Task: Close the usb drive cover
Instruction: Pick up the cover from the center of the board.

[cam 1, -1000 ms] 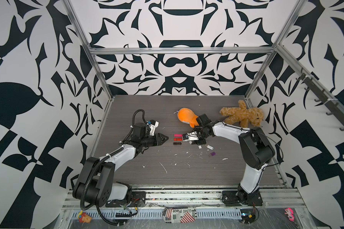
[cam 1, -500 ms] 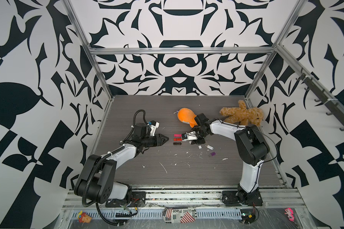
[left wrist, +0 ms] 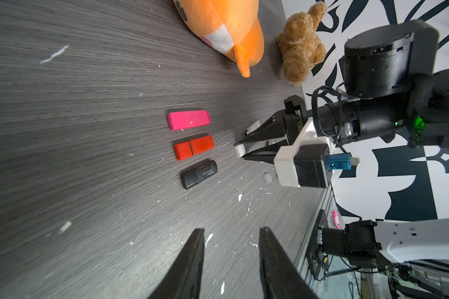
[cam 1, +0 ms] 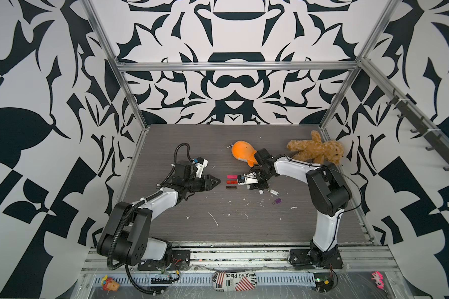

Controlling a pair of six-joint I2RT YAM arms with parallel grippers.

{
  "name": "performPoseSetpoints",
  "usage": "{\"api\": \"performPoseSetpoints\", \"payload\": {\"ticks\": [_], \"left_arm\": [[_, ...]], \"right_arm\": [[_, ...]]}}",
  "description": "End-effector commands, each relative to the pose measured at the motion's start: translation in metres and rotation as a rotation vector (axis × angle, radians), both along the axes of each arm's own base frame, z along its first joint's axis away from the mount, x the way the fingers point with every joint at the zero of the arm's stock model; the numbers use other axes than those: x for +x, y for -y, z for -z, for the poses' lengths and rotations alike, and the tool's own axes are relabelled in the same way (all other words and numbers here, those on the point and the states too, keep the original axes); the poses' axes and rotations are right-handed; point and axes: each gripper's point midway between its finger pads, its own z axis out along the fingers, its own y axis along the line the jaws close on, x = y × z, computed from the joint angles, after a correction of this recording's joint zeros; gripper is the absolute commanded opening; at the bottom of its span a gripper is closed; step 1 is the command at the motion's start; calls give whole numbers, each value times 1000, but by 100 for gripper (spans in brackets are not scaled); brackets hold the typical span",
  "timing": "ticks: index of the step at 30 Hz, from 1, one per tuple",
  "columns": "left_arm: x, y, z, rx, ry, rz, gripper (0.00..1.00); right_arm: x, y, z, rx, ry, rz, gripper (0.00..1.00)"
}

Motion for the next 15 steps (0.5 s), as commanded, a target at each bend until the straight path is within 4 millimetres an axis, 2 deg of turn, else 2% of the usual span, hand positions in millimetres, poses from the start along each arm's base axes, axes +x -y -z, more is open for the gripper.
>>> {"api": "performPoseSetpoints", "payload": {"ticks": [1,6,15], "left_arm": [[4,5,-8,-15,17,21,39],[4,5,-9,-14,17,23,39],[5,6,-8,-14,11,27,39]], "right_arm": [[-5,6,3,-27,-41,53,30],[-2,6,6,-29,-47,79,31],[-9,6,9,-42,-97,68,30]]}}
